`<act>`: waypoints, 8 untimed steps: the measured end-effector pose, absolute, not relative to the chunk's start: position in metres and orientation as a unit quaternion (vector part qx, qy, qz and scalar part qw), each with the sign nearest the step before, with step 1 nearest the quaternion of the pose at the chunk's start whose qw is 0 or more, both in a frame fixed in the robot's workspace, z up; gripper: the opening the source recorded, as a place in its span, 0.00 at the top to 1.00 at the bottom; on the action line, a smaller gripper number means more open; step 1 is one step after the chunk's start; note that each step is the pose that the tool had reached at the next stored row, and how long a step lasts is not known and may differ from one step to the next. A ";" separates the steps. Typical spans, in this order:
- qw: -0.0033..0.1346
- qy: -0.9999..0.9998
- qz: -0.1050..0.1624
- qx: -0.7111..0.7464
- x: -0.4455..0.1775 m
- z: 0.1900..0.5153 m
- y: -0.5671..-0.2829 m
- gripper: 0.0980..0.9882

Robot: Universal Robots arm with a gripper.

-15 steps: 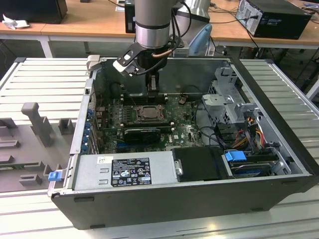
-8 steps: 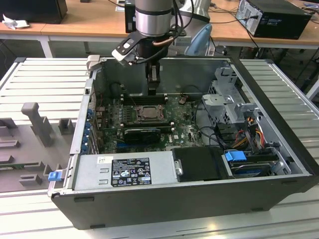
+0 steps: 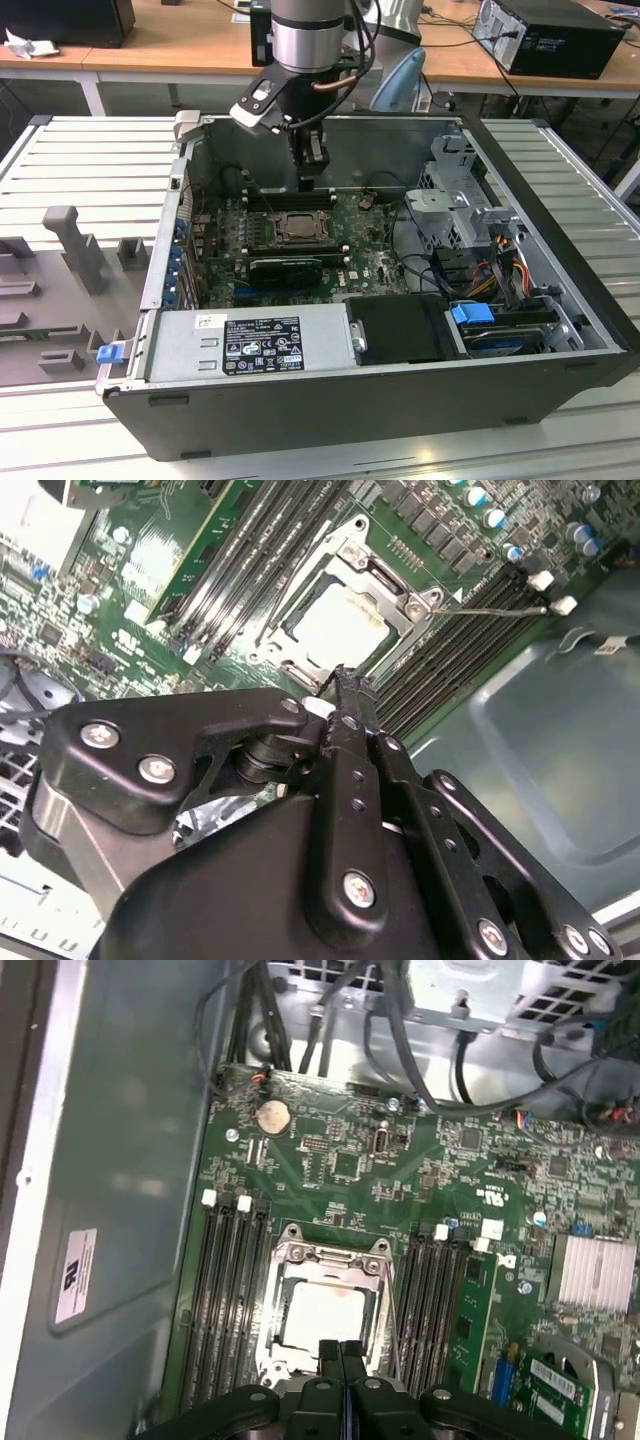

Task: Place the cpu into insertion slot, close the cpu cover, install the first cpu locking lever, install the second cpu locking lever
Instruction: 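Install the first cpu locking lever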

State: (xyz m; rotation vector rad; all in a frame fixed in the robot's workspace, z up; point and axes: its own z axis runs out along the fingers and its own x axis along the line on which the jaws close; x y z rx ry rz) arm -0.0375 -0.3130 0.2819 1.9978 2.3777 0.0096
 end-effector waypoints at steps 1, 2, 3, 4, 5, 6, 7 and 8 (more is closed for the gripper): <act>0.018 0.773 0.003 0.635 -0.038 0.282 -0.313 0.99; 0.018 0.776 0.003 0.631 -0.038 0.282 -0.313 0.99; 0.018 0.779 0.003 0.627 -0.038 0.282 -0.313 0.99; 0.018 0.783 0.003 0.621 -0.038 0.282 -0.313 0.99; 0.019 0.786 0.003 0.618 -0.038 0.282 -0.313 0.99; 0.019 0.793 0.002 0.608 -0.038 0.282 -0.313 0.99; 0.020 0.800 0.001 0.599 -0.038 0.282 -0.313 0.99; 0.021 0.808 0.001 0.588 -0.038 0.282 -0.313 0.99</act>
